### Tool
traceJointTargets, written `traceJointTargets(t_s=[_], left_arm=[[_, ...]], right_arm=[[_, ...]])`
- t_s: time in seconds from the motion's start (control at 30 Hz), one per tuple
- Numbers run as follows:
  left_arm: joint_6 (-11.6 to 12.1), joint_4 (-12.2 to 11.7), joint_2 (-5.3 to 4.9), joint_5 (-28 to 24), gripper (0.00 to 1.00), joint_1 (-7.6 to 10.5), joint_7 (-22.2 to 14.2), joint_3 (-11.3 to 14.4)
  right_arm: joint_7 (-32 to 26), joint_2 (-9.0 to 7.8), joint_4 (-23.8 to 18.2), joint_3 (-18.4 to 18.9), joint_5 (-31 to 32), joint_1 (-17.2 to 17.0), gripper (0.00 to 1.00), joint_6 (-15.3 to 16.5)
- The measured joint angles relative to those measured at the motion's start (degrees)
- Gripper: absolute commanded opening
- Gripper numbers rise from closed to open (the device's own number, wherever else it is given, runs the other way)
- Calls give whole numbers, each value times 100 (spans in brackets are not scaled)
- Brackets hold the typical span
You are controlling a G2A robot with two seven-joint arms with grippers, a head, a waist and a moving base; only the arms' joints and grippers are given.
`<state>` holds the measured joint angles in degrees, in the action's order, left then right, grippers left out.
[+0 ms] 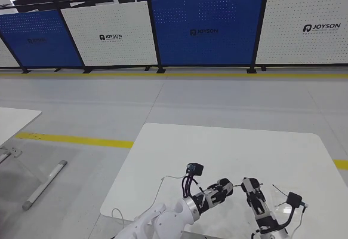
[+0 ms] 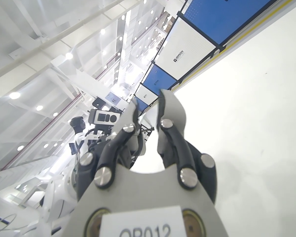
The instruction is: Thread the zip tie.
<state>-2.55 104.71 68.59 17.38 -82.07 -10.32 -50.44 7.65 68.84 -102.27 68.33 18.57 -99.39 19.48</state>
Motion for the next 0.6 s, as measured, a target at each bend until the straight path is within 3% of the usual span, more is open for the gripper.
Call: traceJointTargets(t_s=[0.43,0.53,0.6], left_arm=[[-240,-53,41,-183,0,84,35,-19],[-257,-52,46,-194,0,85,43,-27],[-259,-50,48,-196,0,84,44,-27]], right_arm=[[208,-86,-10,-26,85,-69,34,0],[245,-105,-7,-30,73,-73,24,0],[264,-117,-4,-33,67,-73,6,0]])
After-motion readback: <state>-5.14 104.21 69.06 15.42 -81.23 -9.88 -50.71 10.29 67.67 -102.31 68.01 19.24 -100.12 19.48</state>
